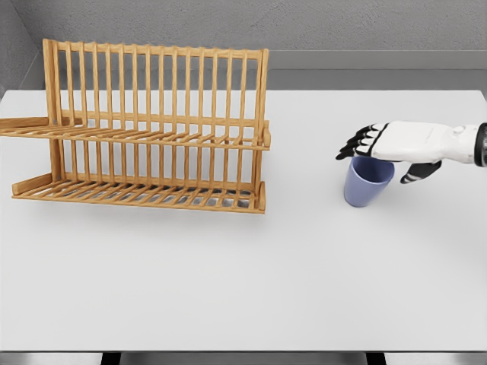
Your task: Right arm put cup on second shelf
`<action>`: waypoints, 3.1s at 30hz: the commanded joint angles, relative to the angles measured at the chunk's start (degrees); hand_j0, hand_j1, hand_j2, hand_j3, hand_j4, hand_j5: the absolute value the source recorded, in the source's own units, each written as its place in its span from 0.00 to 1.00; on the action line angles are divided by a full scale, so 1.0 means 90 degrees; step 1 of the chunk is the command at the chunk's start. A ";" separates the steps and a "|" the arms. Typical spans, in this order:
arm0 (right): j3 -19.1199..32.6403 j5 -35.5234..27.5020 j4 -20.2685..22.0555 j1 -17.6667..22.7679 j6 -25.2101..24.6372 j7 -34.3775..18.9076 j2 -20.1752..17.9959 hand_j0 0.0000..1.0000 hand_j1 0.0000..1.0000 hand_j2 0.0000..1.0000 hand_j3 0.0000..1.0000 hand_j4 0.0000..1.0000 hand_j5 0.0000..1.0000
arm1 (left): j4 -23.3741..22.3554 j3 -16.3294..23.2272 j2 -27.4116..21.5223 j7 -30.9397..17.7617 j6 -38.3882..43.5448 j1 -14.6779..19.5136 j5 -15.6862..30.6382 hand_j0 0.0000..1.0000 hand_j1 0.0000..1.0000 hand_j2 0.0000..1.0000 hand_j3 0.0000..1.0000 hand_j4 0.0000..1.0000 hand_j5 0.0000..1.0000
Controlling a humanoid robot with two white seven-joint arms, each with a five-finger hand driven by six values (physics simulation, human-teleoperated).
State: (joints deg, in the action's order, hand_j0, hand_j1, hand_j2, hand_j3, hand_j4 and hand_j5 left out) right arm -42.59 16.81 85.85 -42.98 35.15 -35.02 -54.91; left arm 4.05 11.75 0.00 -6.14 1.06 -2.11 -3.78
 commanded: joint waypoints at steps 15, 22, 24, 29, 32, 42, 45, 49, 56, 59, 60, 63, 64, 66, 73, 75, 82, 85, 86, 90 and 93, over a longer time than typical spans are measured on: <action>-0.0249 -0.0032 -0.0057 0.0000 -0.0017 0.0003 0.0134 0.99 0.99 0.99 0.99 0.99 0.99 | -0.0001 0.0003 0.0000 -0.0001 0.0000 -0.0010 0.0000 1.00 1.00 1.00 1.00 1.00 1.00; -0.0298 -0.0032 -0.0086 0.0000 -0.0017 0.0003 0.0144 0.88 0.88 0.88 0.88 0.88 0.88 | -0.0001 0.0003 0.0000 -0.0001 0.0000 0.0000 0.0000 1.00 1.00 1.00 1.00 1.00 1.00; -0.0288 -0.0032 -0.0310 -0.0029 -0.0017 0.0003 0.0144 0.89 0.89 0.89 0.89 0.89 0.89 | -0.0001 0.0003 0.0000 -0.0001 0.0000 -0.0010 0.0000 1.00 1.00 1.00 1.00 1.00 1.00; -0.0278 -0.0022 -0.0437 -0.0058 -0.0017 0.0003 0.0222 0.90 0.90 0.90 0.90 0.90 0.90 | -0.0001 -0.0007 0.0000 -0.0001 0.0000 0.0000 0.0000 1.00 1.00 1.00 1.00 1.00 1.00; -0.0278 -0.0022 -0.0604 -0.0088 -0.0017 0.0003 0.0359 0.90 0.90 0.90 0.90 0.90 0.90 | -0.0001 0.0003 0.0000 -0.0001 0.0000 0.0000 0.0000 1.00 1.00 1.00 1.00 1.00 1.00; -0.0288 -0.0022 -0.0564 -0.0088 -0.0017 0.0003 0.0359 0.66 0.66 0.66 0.66 0.66 0.66 | -0.0001 0.0003 0.0000 -0.0001 0.0000 -0.0010 0.0000 1.00 1.00 1.00 1.00 1.00 1.00; -0.0288 -0.0022 -0.0555 -0.0088 -0.0017 0.0003 0.0359 0.65 0.65 0.65 0.65 0.65 0.65 | -0.0001 0.0003 0.0000 -0.0001 0.0000 -0.0010 0.0000 1.00 1.00 1.00 1.00 1.00 1.00; -0.0219 -0.0022 -0.0545 -0.0185 -0.0017 0.0003 0.0359 0.64 0.64 0.64 0.64 0.64 0.64 | -0.0001 0.0003 0.0000 -0.0001 0.0000 0.0000 0.0000 1.00 1.00 1.00 1.00 1.00 1.00; -0.0200 -0.0042 -0.0535 -0.0429 -0.0017 0.0003 0.0359 0.65 0.65 0.65 0.65 0.65 0.65 | -0.0001 0.0003 0.0000 -0.0001 0.0000 0.0000 0.0000 1.00 1.00 1.00 1.00 1.00 1.00; -0.0200 -0.0051 -0.0535 -0.0586 -0.0017 0.0003 0.0369 0.65 0.65 0.65 0.65 0.65 0.65 | -0.0001 0.0003 0.0000 -0.0001 0.0000 0.0000 0.0000 1.00 1.00 1.00 1.00 1.00 1.00; -0.0200 -0.0051 -0.0535 -0.0635 -0.0017 0.0003 0.0369 0.65 0.65 0.65 0.65 0.65 0.65 | -0.0001 0.0003 0.0000 -0.0001 0.0000 0.0000 0.0000 1.00 1.00 1.00 1.00 1.00 1.00; -0.0053 -0.0051 -0.0535 -0.0723 -0.0017 0.0003 0.0369 0.65 0.65 0.65 0.65 0.65 0.65 | -0.0001 0.0003 0.0000 -0.0001 0.0000 0.0000 0.0000 1.00 1.00 1.00 1.00 1.00 1.00; 0.0024 -0.0051 -0.0535 -0.0732 -0.0017 0.0003 0.0369 0.65 0.65 0.65 0.65 0.65 0.65 | -0.0001 -0.0007 0.0000 -0.0001 0.0000 0.0000 0.0000 1.00 1.00 1.00 1.00 1.00 1.00; 0.0239 -0.0051 -0.0477 -0.0732 -0.0017 0.0003 0.0398 0.65 0.65 0.65 0.65 0.65 0.65 | -0.0001 0.0003 0.0000 -0.0001 0.0000 0.0000 0.0000 1.00 1.00 1.00 1.00 1.00 1.00; 0.0562 -0.0051 0.0041 -0.0908 -0.0017 0.0003 0.0496 0.65 0.65 0.65 0.65 0.65 0.65 | -0.0001 0.0003 0.0000 -0.0001 0.0000 0.0000 0.0000 1.00 1.00 1.00 1.00 1.00 1.00; 0.0562 -0.0051 0.0099 -0.1016 -0.0017 0.0003 0.0496 0.65 0.65 0.65 0.65 0.65 0.65 | -0.0001 0.0003 0.0000 -0.0001 0.0000 0.0000 0.0000 1.00 1.00 1.00 1.00 1.00 1.00; 0.0796 -0.0051 0.0666 -0.1045 -0.0017 0.0003 0.0496 0.65 0.65 0.65 0.65 0.65 0.65 | -0.0001 0.0003 0.0000 -0.0001 0.0000 0.0000 0.0000 1.00 1.00 1.00 1.00 1.00 1.00; 0.0845 -0.0051 0.0822 -0.1045 -0.0017 0.0003 0.0574 0.65 0.65 0.65 0.65 0.65 0.65 | -0.0001 0.0003 0.0000 -0.0001 0.0000 0.0000 0.0000 1.00 1.00 1.00 1.00 1.00 1.00; 0.0884 -0.0051 0.0832 -0.1055 -0.0017 0.0003 0.0583 0.65 0.65 0.65 0.65 0.65 0.65 | -0.0001 0.0003 0.0000 -0.0001 0.0000 0.0000 0.0000 1.00 1.00 1.00 1.00 1.00 1.00; 0.0874 -0.0051 0.1135 -0.1182 -0.0017 0.0003 0.0779 0.65 0.65 0.65 0.65 0.65 0.65 | -0.0001 0.0003 0.0000 -0.0001 0.0000 0.0000 0.0000 1.00 1.00 1.00 1.00 1.00 1.00; 0.0865 -0.0042 0.1379 -0.1201 -0.0017 0.0003 0.0925 0.65 0.65 0.65 0.65 0.65 0.65 | -0.0001 0.0003 0.0000 -0.0001 0.0000 0.0000 0.0000 1.00 1.00 1.00 1.00 1.00 1.00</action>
State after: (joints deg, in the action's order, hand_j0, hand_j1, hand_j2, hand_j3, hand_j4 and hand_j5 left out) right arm -34.84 16.71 96.83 -53.79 35.21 -35.04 -47.55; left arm 4.05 11.76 0.00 -6.14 1.06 -2.20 -3.78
